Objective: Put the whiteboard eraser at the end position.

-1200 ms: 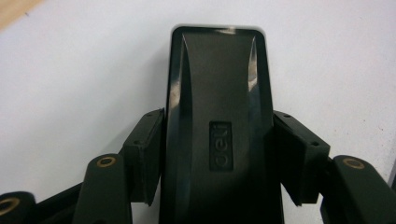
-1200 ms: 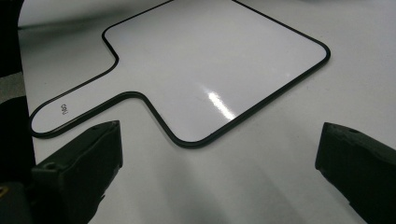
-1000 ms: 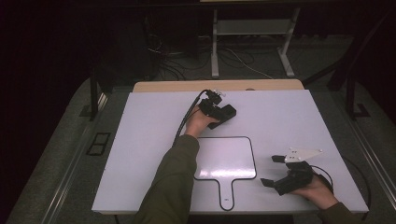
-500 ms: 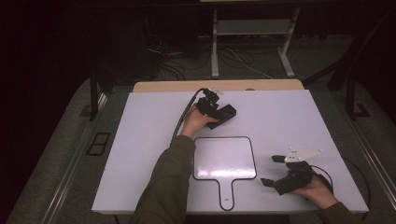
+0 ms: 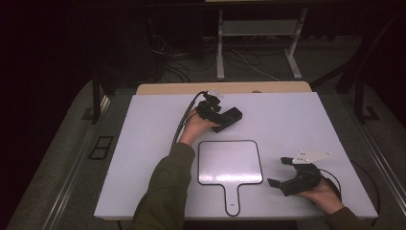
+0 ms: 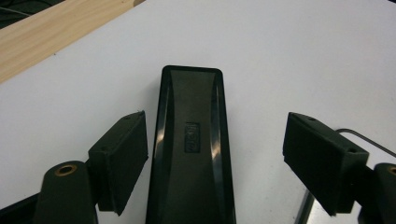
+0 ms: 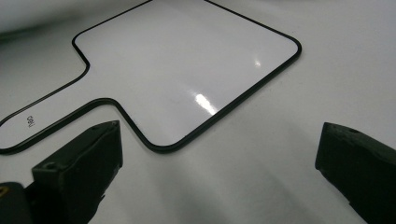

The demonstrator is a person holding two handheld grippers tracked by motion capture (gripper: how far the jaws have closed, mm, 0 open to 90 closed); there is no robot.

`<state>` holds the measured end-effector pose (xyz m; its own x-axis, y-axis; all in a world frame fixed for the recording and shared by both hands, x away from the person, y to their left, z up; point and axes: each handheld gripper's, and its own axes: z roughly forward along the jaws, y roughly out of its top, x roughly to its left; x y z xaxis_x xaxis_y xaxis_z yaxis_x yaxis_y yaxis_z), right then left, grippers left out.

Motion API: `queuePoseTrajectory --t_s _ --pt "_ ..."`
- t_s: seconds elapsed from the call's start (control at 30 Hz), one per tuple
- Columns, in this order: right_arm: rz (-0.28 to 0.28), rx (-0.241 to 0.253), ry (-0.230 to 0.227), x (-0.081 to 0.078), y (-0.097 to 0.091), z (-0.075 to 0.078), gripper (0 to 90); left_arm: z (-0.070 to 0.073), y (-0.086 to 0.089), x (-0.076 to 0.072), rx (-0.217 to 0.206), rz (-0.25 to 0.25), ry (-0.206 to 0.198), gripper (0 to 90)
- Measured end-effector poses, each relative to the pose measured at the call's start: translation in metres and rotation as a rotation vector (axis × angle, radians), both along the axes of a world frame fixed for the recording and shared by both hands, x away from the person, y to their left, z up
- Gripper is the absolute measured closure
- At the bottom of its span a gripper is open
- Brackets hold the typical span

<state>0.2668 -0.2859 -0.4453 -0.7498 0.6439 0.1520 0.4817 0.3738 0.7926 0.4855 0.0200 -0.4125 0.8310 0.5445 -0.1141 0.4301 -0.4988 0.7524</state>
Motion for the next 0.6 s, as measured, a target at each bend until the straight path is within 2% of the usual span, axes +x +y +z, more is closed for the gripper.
queuePoseTrajectory --t_s 0.03,0.07,0.1,0.17,0.2,0.23,0.3,0.37,0.4,0.47,0.5,0.57,0.6 --pt "0.0 0.0 0.001 0.0 0.0 0.0 0.0 0.0 0.0 -0.001 0.001 0.001 0.003 20.4" --pt "0.001 -0.002 0.0 0.0 0.0 0.0 0.0 0.002 0.002 -0.002 0.023 -0.015 -0.001 20.3" --pt "-0.001 -0.004 -0.002 0.0 0.0 0.0 0.0 0.001 0.001 -0.004 0.002 0.001 0.004 20.2" --pt "-0.001 -0.004 -0.006 -0.001 0.0 0.001 0.0 0.003 0.004 -0.005 0.021 -0.027 -0.007 20.2" --pt "-0.003 -0.004 -0.008 -0.001 0.0 0.001 0.0 0.002 0.004 -0.007 0.0 -0.016 -0.009 20.1" --pt "-0.003 -0.006 -0.007 -0.002 0.0 0.002 0.0 0.002 0.005 -0.009 0.005 -0.018 -0.01 20.2" --pt "-0.009 -0.007 -0.007 -0.002 -0.001 0.002 0.0 0.002 0.005 -0.012 -0.013 -0.016 -0.012 19.6" --pt "-0.013 -0.007 -0.007 -0.003 -0.001 0.002 0.0 0.003 0.006 -0.016 -0.005 -0.013 -0.014 18.9" --pt "-0.018 -0.003 -0.008 -0.003 -0.002 0.003 0.0 0.004 0.008 -0.017 0.013 -0.029 -0.02 18.2" --pt "-0.021 -0.002 -0.009 -0.002 -0.002 0.003 0.0 0.006 0.008 -0.022 -0.003 -0.018 -0.029 17.1" --pt "-0.021 -0.001 -0.008 -0.002 -0.002 0.003 0.0 0.007 0.01 -0.024 0.012 -0.028 -0.032 16.8" --pt "-0.024 -0.001 -0.006 -0.002 -0.003 0.002 0.0 0.008 0.011 -0.029 0.005 -0.024 -0.032 15.6" --pt "-0.026 0.0 -0.005 -0.002 -0.003 0.002 0.0 0.008 0.013 -0.031 0.016 -0.027 -0.034 14.9"
